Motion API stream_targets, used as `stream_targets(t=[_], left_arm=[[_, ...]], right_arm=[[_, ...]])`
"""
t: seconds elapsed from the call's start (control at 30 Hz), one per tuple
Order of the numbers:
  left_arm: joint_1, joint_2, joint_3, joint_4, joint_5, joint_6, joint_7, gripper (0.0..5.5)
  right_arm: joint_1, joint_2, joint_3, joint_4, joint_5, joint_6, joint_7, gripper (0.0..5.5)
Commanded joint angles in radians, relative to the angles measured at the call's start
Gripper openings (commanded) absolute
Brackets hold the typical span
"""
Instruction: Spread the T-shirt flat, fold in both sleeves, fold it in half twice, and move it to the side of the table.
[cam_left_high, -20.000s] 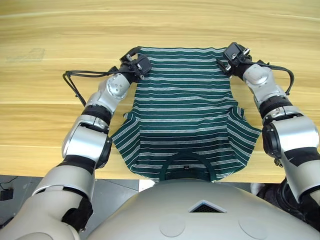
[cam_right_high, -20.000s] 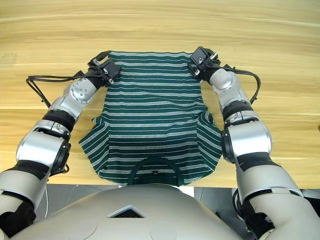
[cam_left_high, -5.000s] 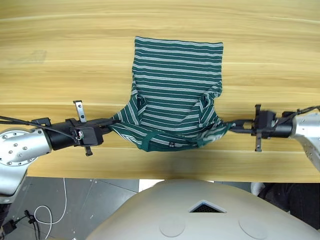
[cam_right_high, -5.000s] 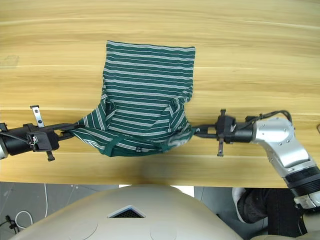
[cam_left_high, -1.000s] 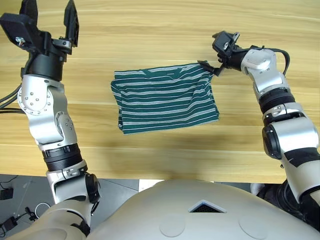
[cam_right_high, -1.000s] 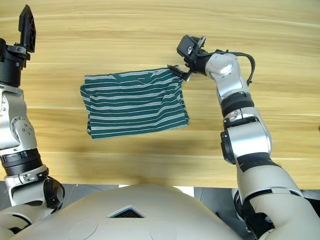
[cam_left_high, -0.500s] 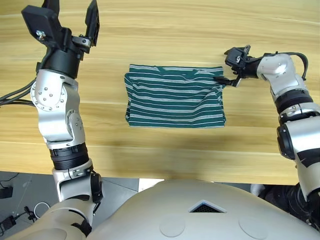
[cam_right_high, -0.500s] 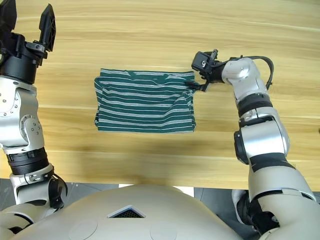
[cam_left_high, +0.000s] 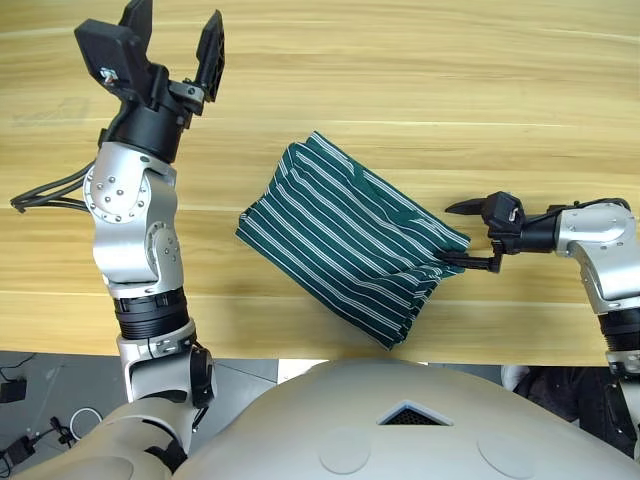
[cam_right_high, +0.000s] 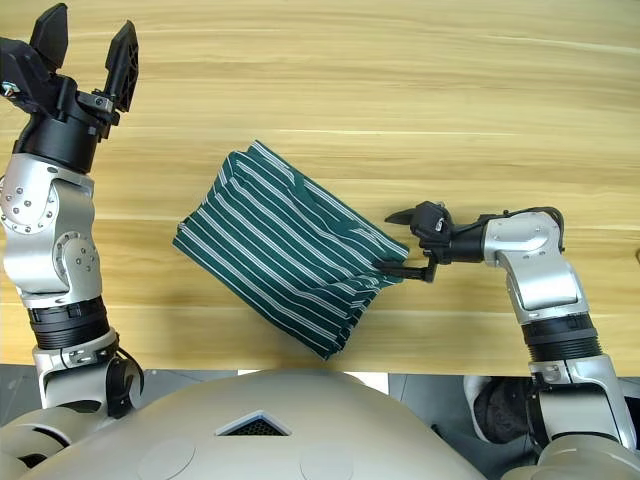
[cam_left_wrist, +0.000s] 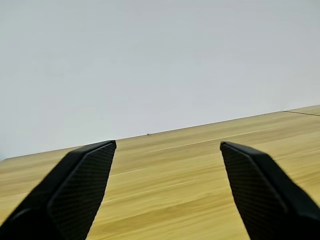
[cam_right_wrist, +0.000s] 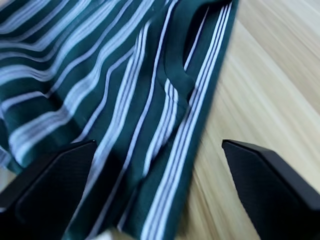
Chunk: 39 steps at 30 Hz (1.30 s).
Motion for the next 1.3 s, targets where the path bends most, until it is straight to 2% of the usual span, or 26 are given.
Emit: stream_targets(t=[0.03,0.17,0.27,0.43,0.5,0.63,0.7,0.87,1.1,1.3], left_arm=[[0.004,-0.008,-0.012,0.001,-0.003,0.013,-0.011,3.85],[0.009,-0.01,-0.011,0.012,0.0,0.006,-0.019,3.85],[0.009,-0.024,-0.015,0.028,0.003,-0.01,-0.016,3.85],[-0.018,-0.027,-0.009,0.038,-0.007,-0.024,-0.027,3.85],[-0.02,-0.027,-0.009,0.036,-0.005,-0.027,-0.026,3.85],[-0.017,-0.04,-0.043,0.003,0.019,-0.026,-0.018,3.85],[-0.017,-0.044,-0.059,-0.024,0.021,-0.017,-0.016,3.85],[-0.001,-0.052,-0.088,-0.114,-0.001,0.014,-0.02,3.85],[0.03,-0.065,-0.107,-0.114,0.011,0.006,-0.021,3.85],[0.04,-0.061,-0.11,-0.128,0.017,0.001,-0.024,3.85]], right_arm=[[0.038,0.025,0.028,-0.071,0.02,0.031,-0.007,4.65],[-0.105,0.056,-0.022,0.025,0.027,0.013,-0.031,4.65],[-0.339,0.187,-0.037,0.168,0.03,-0.018,-0.093,4.65],[-0.574,0.441,0.074,0.393,-0.05,-0.104,-0.173,4.65],[-0.65,0.528,0.137,0.587,-0.139,-0.175,-0.222,4.65],[-0.791,0.644,0.224,0.988,-0.32,-0.325,-0.373,4.65],[-0.83,0.671,0.237,1.113,-0.372,-0.361,-0.444,4.65],[-0.842,0.655,0.225,1.282,-0.445,-0.41,-0.56,4.65],[-0.787,0.581,0.169,1.313,-0.436,-0.469,-0.54,4.65],[-0.695,0.374,-0.009,1.253,-0.324,-0.542,-0.528,4.65]])
